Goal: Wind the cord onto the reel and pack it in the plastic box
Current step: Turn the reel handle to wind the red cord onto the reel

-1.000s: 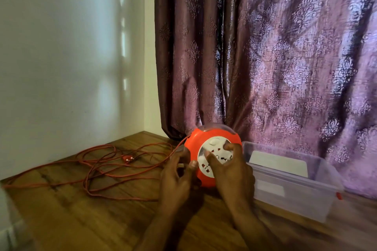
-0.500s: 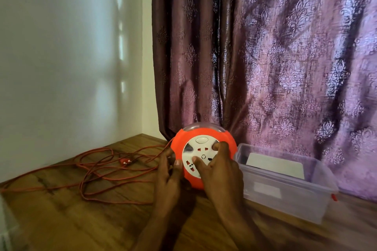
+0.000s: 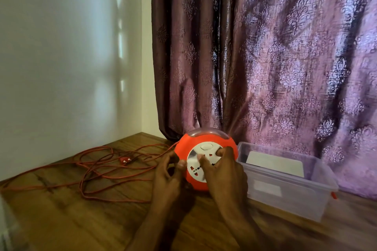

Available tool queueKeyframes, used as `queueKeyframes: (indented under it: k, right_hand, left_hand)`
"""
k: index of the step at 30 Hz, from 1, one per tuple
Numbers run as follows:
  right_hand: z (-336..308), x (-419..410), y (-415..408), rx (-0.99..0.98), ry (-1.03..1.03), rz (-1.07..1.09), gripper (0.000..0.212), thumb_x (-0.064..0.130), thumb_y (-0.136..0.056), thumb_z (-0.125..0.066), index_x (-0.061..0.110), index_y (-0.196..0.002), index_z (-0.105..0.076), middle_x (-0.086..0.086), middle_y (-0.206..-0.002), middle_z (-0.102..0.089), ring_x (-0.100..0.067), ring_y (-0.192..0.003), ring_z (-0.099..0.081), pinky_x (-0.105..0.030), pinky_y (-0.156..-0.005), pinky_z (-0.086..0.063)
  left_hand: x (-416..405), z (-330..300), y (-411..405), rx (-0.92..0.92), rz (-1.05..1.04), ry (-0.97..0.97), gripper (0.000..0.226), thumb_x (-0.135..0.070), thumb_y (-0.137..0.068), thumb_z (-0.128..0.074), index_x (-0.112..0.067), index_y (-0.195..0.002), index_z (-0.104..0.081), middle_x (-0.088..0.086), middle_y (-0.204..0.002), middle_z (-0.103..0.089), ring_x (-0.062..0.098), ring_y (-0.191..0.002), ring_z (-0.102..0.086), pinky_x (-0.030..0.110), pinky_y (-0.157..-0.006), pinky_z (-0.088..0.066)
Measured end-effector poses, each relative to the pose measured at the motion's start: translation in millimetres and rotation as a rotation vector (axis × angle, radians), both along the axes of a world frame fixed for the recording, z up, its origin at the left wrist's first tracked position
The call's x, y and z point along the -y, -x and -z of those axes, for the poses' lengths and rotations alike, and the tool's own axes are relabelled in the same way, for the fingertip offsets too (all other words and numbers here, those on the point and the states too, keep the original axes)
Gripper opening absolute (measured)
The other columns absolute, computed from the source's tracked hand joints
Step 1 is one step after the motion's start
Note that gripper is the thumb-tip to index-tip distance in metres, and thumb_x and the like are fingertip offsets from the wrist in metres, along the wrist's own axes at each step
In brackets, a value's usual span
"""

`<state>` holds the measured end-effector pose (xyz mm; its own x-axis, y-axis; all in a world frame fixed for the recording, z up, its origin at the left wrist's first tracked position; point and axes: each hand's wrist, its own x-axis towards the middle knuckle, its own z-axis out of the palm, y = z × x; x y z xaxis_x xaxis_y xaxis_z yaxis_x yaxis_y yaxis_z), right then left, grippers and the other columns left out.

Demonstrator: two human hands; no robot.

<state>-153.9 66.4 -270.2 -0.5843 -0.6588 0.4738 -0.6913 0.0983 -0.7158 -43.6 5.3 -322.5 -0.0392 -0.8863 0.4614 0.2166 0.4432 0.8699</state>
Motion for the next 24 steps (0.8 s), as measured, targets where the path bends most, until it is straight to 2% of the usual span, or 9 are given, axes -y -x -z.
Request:
queueKeyframes:
  k: [3,6,10,12,14,16,19,21,24]
  right_hand:
    - [-1.6,-0.5,6.1,0.086,0.031,0.046,0.050,0.066,-0.075,-0.063,0.028,-0.107,-0.056,-0.003,-0.108,-0.069,-0.028,-0.102,-0.062,-0.033,-0.076,-0.043]
    - [0.1,0.7,6.3,0.194,0.072,0.056,0.048,0.067,-0.073,-0.064,0.026,-0.097,-0.062,0.000,-0.098,-0.071,-0.024,-0.093,-0.064,-0.033,-0.078,-0.047]
    - [4.8,0.5,3.5,0.571,0.162,0.004,0.046,0.060,-0.079,-0.063,0.016,-0.070,-0.067,0.003,-0.054,-0.069,-0.014,-0.047,-0.063,-0.030,-0.059,-0.050]
    - [7.7,-0.6,1.1,0.705,0.173,-0.058,0.045,0.054,-0.084,-0.060,0.011,-0.072,-0.068,-0.001,-0.053,-0.069,-0.014,-0.036,-0.058,-0.026,-0.049,-0.044]
    - [10.7,-0.9,-2.5,0.573,0.187,-0.072,0.040,0.050,-0.088,-0.057,0.012,-0.081,-0.066,-0.002,-0.062,-0.071,-0.019,-0.051,-0.065,-0.029,-0.055,-0.050]
    - [13.2,-1.4,-4.6,0.206,0.175,-0.047,0.032,0.050,-0.088,-0.056,0.019,-0.096,-0.060,-0.001,-0.087,-0.071,-0.024,-0.084,-0.067,-0.035,-0.073,-0.053]
    - [11.6,-5.9,-8.3,-0.301,-0.044,-0.090,0.057,0.057,-0.089,-0.047,0.039,-0.140,-0.026,0.002,-0.135,-0.046,-0.026,-0.123,-0.048,-0.039,-0.091,-0.048]
    - [10.6,-7.7,-11.1,-0.440,-0.176,-0.105,0.068,0.062,-0.091,-0.037,0.049,-0.144,0.003,0.001,-0.147,-0.031,-0.030,-0.132,-0.038,-0.044,-0.095,-0.046]
    - [9.2,-9.2,-8.7,-0.480,-0.175,-0.109,0.068,0.065,-0.091,-0.030,0.051,-0.143,0.011,0.000,-0.145,-0.035,-0.030,-0.129,-0.043,-0.044,-0.093,-0.048]
  left_hand:
    - [-4.1,-0.2,1.8,-0.027,0.001,0.017,0.051,-0.050,-0.088,-0.075,-0.020,-0.129,-0.067,0.000,-0.121,-0.077,0.020,-0.112,-0.073,0.028,-0.081,-0.064]
    - [-2.8,2.4,1.7,-0.071,-0.011,0.013,0.054,-0.053,-0.082,-0.076,-0.023,-0.126,-0.070,-0.004,-0.116,-0.080,0.015,-0.107,-0.076,0.030,-0.080,-0.066]
    - [5.3,9.9,4.0,-0.092,-0.021,-0.009,0.042,-0.041,-0.089,-0.071,-0.027,-0.129,-0.070,-0.003,-0.122,-0.078,0.022,-0.113,-0.075,0.038,-0.086,-0.067]
    - [7.9,12.5,6.0,-0.111,-0.013,-0.037,0.038,-0.039,-0.093,-0.071,-0.030,-0.131,-0.069,-0.002,-0.123,-0.078,0.025,-0.114,-0.075,0.050,-0.088,-0.066]
    - [12.5,14.9,5.3,-0.143,-0.040,-0.043,0.037,-0.037,-0.095,-0.071,-0.028,-0.131,-0.070,0.000,-0.122,-0.079,0.028,-0.113,-0.076,0.055,-0.088,-0.065]
    - [17.0,16.2,3.2,-0.197,-0.067,-0.065,0.033,-0.038,-0.095,-0.073,-0.029,-0.127,-0.072,0.001,-0.119,-0.080,0.030,-0.112,-0.076,0.058,-0.088,-0.064]
    - [18.3,16.4,4.5,-0.277,-0.038,-0.107,0.026,-0.035,-0.097,-0.072,-0.032,-0.123,-0.073,0.002,-0.118,-0.080,0.033,-0.110,-0.077,0.061,-0.089,-0.063]
    - [18.0,16.1,6.1,-0.295,-0.006,-0.122,0.028,-0.039,-0.094,-0.073,-0.031,-0.122,-0.073,0.004,-0.119,-0.080,0.035,-0.110,-0.076,0.062,-0.089,-0.062]
    - [19.5,16.3,6.3,-0.272,0.008,-0.129,0.030,-0.039,-0.092,-0.073,-0.031,-0.122,-0.073,0.004,-0.120,-0.080,0.036,-0.112,-0.075,0.062,-0.091,-0.062]
